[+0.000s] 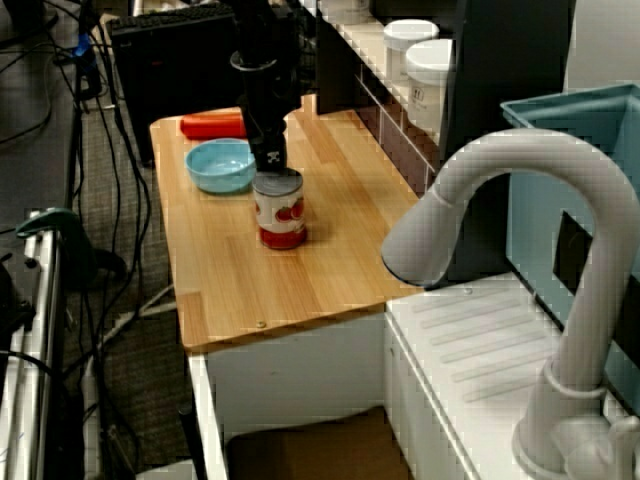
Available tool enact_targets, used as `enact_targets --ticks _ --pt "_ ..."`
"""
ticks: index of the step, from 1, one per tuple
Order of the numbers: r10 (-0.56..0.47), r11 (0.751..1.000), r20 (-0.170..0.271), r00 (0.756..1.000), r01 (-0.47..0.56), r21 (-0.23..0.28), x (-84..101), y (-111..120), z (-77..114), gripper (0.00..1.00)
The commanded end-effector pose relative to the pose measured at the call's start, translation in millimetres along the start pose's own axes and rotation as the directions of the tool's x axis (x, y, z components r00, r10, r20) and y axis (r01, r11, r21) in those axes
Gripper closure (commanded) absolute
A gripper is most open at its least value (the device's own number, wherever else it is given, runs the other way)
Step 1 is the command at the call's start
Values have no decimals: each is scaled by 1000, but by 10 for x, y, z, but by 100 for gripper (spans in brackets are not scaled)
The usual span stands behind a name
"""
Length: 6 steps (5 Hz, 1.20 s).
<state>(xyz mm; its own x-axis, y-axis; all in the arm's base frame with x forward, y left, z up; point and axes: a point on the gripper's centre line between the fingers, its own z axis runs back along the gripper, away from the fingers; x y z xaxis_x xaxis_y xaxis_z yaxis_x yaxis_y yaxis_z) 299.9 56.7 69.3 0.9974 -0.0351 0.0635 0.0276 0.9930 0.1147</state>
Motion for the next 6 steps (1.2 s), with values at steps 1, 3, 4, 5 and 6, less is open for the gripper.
enact_targets --ticks 1,3,4,5,6 --pt "-9 1000 62 998 8 15 -57 -172 218 0" --pt "-12 1000 42 999 12 0 -121 -301 227 0" --pt "-7 1000 44 999 7 2 -141 -288 247 0" --pt "2 1000 54 999 -2 2 -221 -168 272 0" --pt "-12 1000 72 997 13 -3 -361 -96 313 0"
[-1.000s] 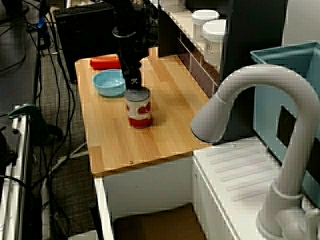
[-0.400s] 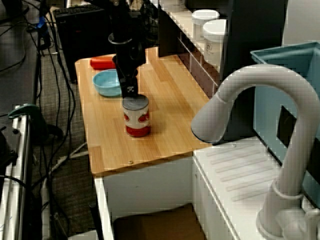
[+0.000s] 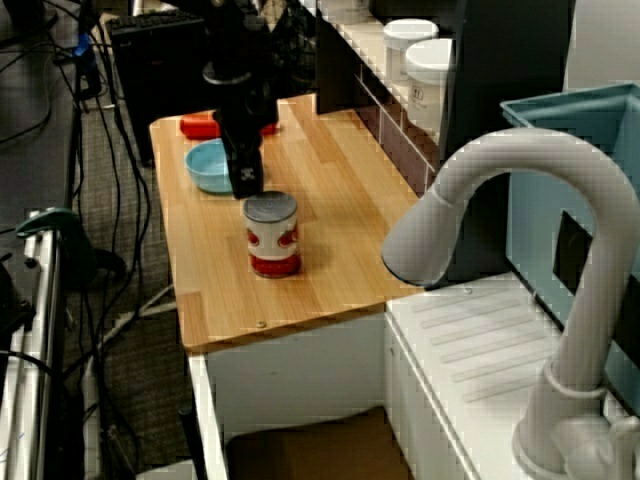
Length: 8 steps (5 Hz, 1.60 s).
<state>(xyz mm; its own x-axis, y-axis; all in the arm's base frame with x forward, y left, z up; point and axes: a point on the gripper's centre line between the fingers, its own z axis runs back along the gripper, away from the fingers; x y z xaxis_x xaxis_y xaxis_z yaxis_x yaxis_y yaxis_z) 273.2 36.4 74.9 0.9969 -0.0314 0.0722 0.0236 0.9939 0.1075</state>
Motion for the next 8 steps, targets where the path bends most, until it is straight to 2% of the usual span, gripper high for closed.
enact_targets --ticks 1,3,4,5,8 --pt "-32 999 82 996 30 18 -238 91 228 0" --pt "-86 996 107 991 83 34 -506 -161 230 0" --pt "-107 994 132 985 102 46 -623 -398 180 0" --pt "-117 992 141 983 110 54 -636 -559 127 0" --pt "-59 998 134 989 54 39 -364 -597 -6 0"
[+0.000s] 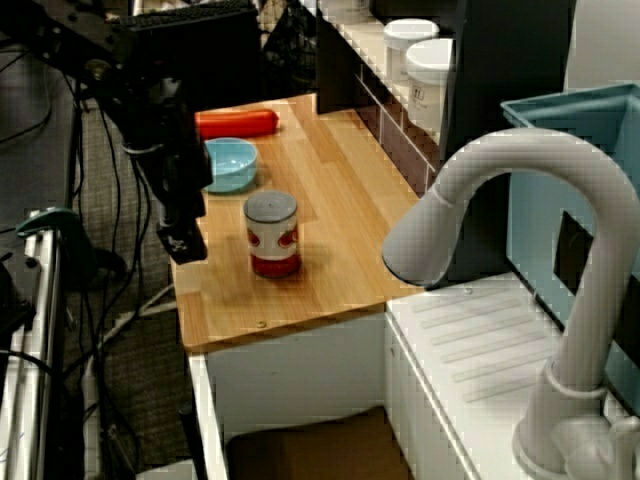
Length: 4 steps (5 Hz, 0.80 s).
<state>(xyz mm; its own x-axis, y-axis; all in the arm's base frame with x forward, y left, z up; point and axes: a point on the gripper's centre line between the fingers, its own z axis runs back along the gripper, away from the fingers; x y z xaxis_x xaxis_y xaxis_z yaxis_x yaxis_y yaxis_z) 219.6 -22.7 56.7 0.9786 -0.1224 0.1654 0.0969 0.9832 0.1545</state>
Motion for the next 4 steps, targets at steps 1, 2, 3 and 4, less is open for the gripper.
enact_targets --ticks 1,2,3,4 --pt "35 999 28 999 -35 -6 261 51 15 0" --pt "44 999 26 999 -43 -14 359 43 -33 0" --pt "43 999 37 998 -42 -13 470 27 -87 0" --pt "58 998 44 997 -57 -12 607 60 -157 0"
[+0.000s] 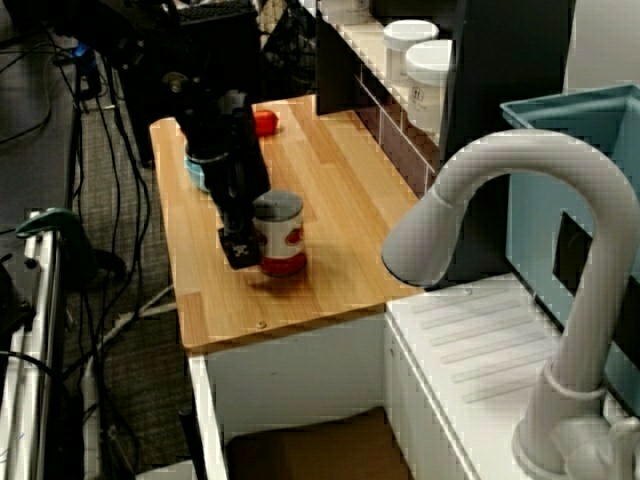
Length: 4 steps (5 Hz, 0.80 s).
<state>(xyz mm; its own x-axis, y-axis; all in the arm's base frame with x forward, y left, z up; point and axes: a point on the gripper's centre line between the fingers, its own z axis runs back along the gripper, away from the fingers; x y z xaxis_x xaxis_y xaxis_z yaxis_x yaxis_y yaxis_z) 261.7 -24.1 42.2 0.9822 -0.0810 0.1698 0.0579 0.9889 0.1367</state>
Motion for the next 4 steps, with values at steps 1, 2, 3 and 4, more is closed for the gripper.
enact_targets --ticks 1,2,3,4 --pt "21 999 29 999 -21 -24 343 57 20 0" --pt "22 999 24 999 -22 -29 447 43 16 0" --pt "28 999 22 999 -27 -34 535 53 49 0" --pt "28 999 25 999 -27 -40 615 69 102 0"
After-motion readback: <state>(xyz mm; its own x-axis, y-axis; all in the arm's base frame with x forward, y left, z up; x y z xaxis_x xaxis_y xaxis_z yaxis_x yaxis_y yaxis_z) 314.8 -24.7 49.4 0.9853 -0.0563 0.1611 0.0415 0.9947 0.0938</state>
